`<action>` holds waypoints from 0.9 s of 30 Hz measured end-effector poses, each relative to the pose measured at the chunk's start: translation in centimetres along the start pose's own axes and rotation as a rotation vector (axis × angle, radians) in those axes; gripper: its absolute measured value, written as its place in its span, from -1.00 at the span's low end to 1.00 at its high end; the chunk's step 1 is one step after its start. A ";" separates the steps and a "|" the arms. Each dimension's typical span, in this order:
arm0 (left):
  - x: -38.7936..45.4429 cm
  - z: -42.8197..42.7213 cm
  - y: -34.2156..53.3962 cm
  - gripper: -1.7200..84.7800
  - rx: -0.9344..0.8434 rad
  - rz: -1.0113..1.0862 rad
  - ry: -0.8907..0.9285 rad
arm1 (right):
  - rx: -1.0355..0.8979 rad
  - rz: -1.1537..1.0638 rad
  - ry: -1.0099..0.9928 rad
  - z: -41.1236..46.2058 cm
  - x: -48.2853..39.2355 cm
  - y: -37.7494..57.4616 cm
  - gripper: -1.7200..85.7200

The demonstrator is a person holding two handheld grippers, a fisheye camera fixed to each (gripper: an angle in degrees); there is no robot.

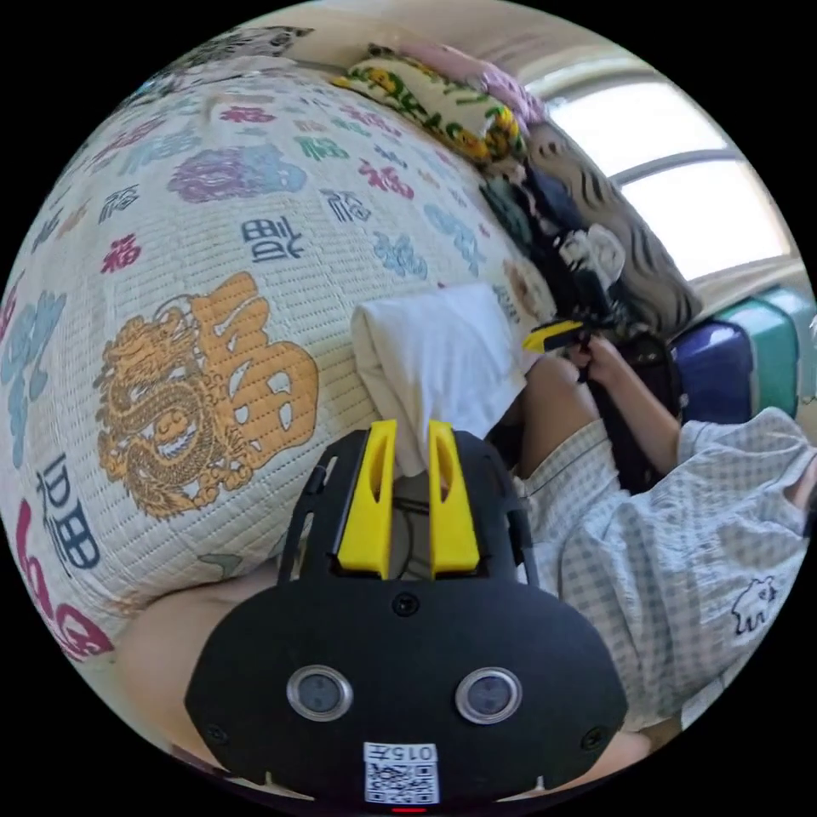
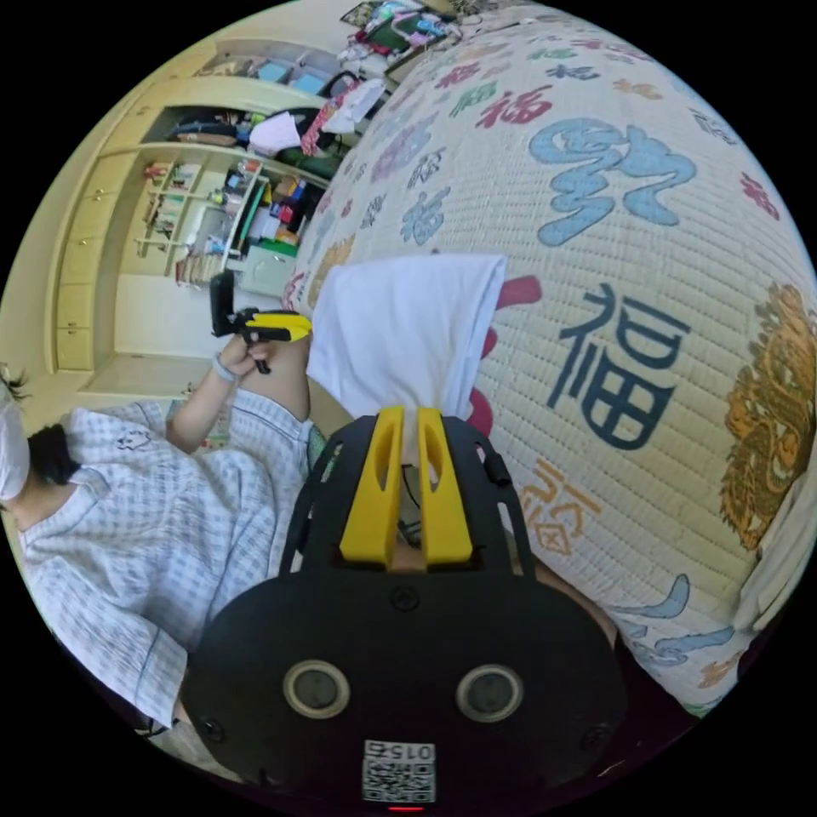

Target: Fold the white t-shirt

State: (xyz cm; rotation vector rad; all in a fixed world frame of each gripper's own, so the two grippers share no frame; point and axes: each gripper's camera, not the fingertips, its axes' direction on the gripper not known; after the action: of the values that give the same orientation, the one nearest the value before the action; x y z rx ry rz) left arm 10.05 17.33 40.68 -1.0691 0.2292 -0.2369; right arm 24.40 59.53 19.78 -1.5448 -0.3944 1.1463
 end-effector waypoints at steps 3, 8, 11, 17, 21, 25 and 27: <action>-5.3 1.2 0.7 -0.64 0.029 -0.068 0.116 | 0.080 0.043 -0.080 -1.8 1.7 0.2 -0.67; -13.2 5.1 1.2 -0.58 0.037 -0.159 0.314 | 0.072 0.112 -0.291 -0.6 5.8 -1.0 -0.67; -15.7 7.3 0.8 -0.59 0.062 -0.168 0.415 | 0.099 0.092 -0.377 0.0 6.0 -1.9 -0.67; -20.1 8.9 0.7 -0.73 0.001 -0.185 0.421 | 0.055 0.074 -0.408 2.2 4.8 -4.3 -0.83; -21.9 6.5 1.7 -0.81 -0.026 -0.163 0.426 | 0.087 0.115 -0.395 1.3 3.8 -4.0 -0.87; -22.8 -0.3 3.2 -0.82 0.037 -0.073 0.419 | 0.101 0.046 -0.331 -0.3 -1.2 -4.6 -0.90; -25.0 -7.5 5.3 -0.82 0.099 -0.044 0.417 | 0.105 0.006 -0.354 -0.1 -3.8 -6.0 -0.91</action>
State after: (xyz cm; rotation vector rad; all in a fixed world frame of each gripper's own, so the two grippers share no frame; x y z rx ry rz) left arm -15.55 21.01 34.25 -0.9192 0.5628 -0.5066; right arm 24.56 58.53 26.80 -1.2532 -0.5557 1.4264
